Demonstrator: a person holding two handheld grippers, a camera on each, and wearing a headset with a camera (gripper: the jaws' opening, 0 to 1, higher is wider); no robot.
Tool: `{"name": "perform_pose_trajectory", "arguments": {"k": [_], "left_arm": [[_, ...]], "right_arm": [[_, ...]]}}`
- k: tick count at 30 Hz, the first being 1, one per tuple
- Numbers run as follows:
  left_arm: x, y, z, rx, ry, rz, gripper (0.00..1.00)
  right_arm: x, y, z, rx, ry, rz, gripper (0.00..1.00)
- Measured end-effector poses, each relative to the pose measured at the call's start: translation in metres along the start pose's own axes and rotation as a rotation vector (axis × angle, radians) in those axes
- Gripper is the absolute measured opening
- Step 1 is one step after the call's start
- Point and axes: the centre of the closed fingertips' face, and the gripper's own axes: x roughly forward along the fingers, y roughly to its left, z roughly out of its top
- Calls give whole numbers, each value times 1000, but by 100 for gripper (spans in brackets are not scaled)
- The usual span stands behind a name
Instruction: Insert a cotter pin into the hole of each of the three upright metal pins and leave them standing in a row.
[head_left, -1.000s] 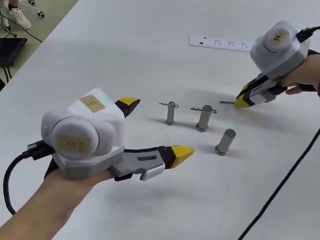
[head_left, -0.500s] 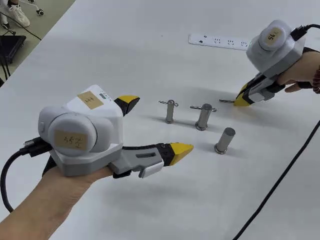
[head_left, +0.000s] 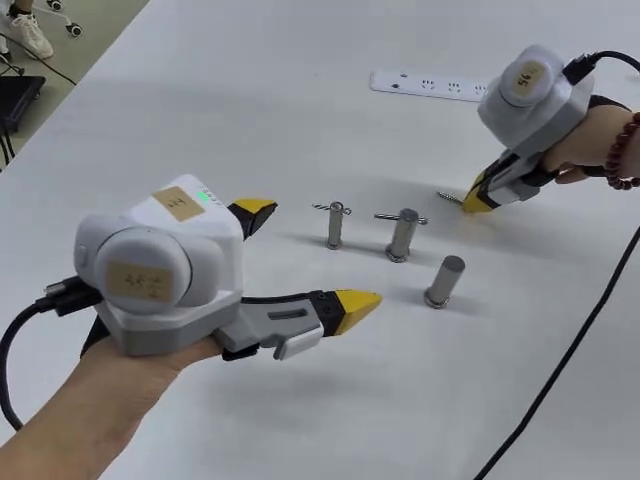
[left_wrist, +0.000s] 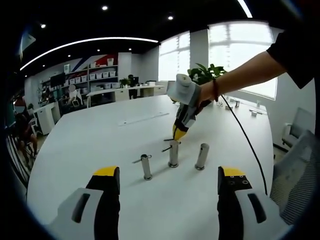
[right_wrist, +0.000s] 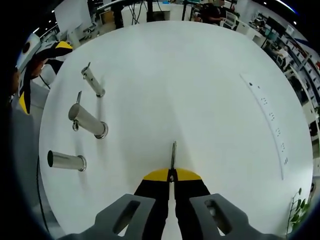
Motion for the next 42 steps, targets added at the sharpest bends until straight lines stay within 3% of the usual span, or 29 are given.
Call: {"name": "perform_pose_trajectory", "arguments": {"k": [7,15,19,25,32,42], "left_arm": [[0,-1,-2,-2,9,-6,78],[3,-4,-7,-17,30,-28,76],[2,-5,-4,-36,18,-34,75],[4,-7,3,-17,10,-44,68],[10,-13,8,-12,22,-71,61],[16,-19,16,-55,24,-107,43]], "right_arm": [[-2,2,-1,-7,-1,-2,0],[-14,9,5,-38,-43,-1,0],[-20,9,11,-68,-73,-9,0],[-32,18,21,-133,-107,-12,0],[-49,45,34,-215,-151,-6,0],[-72,87,50,-294,-212,12,0]]}}
